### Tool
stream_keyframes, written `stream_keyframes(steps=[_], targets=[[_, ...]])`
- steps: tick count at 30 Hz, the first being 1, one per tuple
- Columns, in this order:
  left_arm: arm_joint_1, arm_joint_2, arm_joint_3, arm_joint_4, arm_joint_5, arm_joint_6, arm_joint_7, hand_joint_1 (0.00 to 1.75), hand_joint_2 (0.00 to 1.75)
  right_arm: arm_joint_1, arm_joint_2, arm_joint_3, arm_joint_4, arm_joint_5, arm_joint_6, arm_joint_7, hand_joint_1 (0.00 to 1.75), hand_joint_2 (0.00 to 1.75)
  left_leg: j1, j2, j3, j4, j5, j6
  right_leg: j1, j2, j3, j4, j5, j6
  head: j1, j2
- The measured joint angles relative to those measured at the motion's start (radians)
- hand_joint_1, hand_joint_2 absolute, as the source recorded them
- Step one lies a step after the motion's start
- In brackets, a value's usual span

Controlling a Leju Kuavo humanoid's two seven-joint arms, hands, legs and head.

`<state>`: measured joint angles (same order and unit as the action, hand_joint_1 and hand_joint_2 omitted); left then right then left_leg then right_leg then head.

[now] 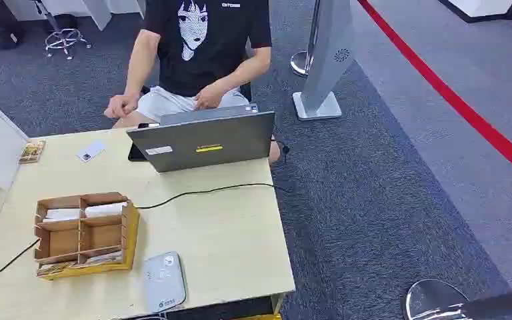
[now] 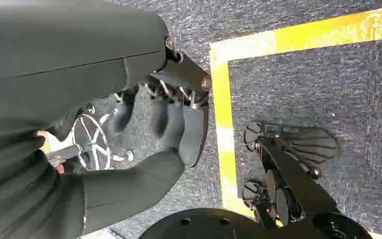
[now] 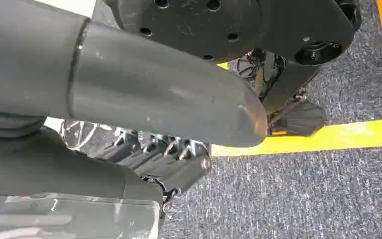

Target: Pass the card to the sensor for recognition and then transmit it.

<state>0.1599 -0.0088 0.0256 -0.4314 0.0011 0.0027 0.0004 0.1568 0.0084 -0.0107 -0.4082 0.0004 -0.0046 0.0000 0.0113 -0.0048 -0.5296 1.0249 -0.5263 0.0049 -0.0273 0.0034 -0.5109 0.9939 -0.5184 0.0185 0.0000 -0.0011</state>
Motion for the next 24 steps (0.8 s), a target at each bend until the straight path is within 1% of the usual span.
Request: stream_keyframes(steps=[12,13,14,15,16,21,24], targets=[[0.000,0.000,0.000,0.000,0.000,0.000,0.000,1.75,1.75,0.000,0.000,0.000,0.000,0.000,0.000,0.000,1.75,0.00,0.000,0.000,0.000,0.000,0.000,0.000,0.000,0.000,0.000,0.000,0.000,0.000,0.000,0.000],[0.000,0.000,0.000,0.000,0.000,0.000,0.000,1.75,0.00,0.000,0.000,0.000,0.000,0.000,0.000,0.000,1.75,0.00,0.000,0.000,0.000,0.000,0.000,0.000,0.000,0.000,0.000,0.000,0.000,0.000,0.000,0.000],[0.000,0.000,0.000,0.000,0.000,0.000,0.000,1.69,0.00,0.000,0.000,0.000,0.000,0.000,0.000,0.000,1.75,0.00,0.000,0.000,0.000,0.000,0.000,0.000,0.000,0.000,0.000,0.000,0.000,0.000,0.000,0.000],[0.000,0.000,0.000,0.000,0.000,0.000,0.000,1.29,0.00,0.000,0.000,0.000,0.000,0.000,0.000,0.000,1.75,0.00,0.000,0.000,0.000,0.000,0.000,0.000,0.000,0.000,0.000,0.000,0.000,0.000,0.000,0.000],[0.000,0.000,0.000,0.000,0.000,0.000,0.000,0.00,1.75,0.000,0.000,0.000,0.000,0.000,0.000,0.000,0.00,1.75,0.000,0.000,0.000,0.000,0.000,0.000,0.000,0.000,0.000,0.000,0.000,0.000,0.000,0.000],[0.001,-0.003,0.000,-0.001,0.005,-0.004,0.000,0.00,1.75,0.001,-0.005,0.010,-0.003,-0.011,-0.001,-0.005,0.00,1.75,0.000,0.000,0.000,0.000,0.000,0.000,0.000,0.000,0.000,0.000,0.000,0.000,0.000,0.000],[0.013,-0.018,0.005,-0.027,0.028,-0.024,0.005,0.00,1.75,0.002,-0.019,0.045,-0.014,-0.075,-0.002,-0.034,0.00,1.75,0.000,0.000,0.000,0.000,0.000,0.000,0.000,0.000,0.000,0.000,0.000,0.000,0.000,0.000]])
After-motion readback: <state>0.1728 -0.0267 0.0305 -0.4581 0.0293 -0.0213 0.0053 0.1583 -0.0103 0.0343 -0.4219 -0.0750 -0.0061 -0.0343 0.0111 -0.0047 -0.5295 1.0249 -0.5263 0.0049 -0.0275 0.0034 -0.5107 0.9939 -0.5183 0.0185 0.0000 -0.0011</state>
